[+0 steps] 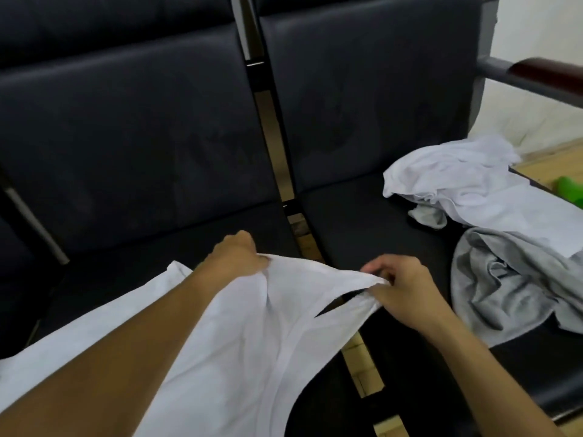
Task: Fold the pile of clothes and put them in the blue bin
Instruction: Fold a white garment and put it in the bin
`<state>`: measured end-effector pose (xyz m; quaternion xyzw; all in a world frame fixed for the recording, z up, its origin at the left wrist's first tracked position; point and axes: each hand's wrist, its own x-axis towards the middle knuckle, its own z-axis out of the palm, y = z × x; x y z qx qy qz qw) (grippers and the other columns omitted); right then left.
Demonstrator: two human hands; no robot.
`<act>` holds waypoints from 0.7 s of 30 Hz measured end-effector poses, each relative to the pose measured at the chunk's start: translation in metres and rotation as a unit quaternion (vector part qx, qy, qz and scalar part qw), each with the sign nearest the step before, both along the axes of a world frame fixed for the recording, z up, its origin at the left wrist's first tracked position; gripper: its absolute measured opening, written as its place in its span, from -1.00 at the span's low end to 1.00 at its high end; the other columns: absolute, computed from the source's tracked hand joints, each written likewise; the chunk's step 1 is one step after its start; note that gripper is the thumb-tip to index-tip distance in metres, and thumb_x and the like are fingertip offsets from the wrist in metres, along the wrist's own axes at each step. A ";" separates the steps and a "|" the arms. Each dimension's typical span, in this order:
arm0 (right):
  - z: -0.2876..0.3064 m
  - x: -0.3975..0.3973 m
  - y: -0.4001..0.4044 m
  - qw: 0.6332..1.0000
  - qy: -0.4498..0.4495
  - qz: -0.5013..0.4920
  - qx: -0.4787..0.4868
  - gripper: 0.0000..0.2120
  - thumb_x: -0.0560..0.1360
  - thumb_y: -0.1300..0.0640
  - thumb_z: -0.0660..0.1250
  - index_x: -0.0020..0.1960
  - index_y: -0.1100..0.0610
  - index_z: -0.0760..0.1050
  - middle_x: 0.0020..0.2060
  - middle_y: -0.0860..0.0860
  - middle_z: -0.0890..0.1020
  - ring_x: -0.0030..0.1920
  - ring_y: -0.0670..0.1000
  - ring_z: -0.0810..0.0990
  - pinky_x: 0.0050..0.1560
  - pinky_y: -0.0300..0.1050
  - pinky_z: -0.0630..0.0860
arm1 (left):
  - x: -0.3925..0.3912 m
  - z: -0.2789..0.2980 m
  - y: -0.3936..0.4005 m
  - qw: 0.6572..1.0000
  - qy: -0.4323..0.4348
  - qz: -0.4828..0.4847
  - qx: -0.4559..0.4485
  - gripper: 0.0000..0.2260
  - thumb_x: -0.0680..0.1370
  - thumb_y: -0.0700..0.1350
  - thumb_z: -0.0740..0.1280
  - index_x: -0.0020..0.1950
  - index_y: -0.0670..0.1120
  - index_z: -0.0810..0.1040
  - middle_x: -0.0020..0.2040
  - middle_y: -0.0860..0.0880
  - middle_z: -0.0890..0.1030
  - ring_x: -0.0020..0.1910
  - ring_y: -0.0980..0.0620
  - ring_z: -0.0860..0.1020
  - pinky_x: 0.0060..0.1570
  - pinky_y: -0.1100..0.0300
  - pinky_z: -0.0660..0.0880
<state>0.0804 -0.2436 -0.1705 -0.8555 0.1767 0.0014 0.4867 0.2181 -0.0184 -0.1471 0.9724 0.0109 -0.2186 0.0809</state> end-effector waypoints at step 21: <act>0.022 -0.028 -0.063 0.955 0.258 0.035 -0.143 -0.86 0.45 0.30 0.36 -0.06 0.09 0.59 -0.18 0.11 0.68 -0.12 0.08 0.69 -0.01 -0.04 0.65 | 0.022 -0.013 -0.126 0.945 0.036 0.111 -0.307 -0.79 0.52 -0.25 0.42 0.13 -0.20 0.56 -0.03 -0.15 0.57 -0.08 -0.03 0.59 -0.03 0.14 0.59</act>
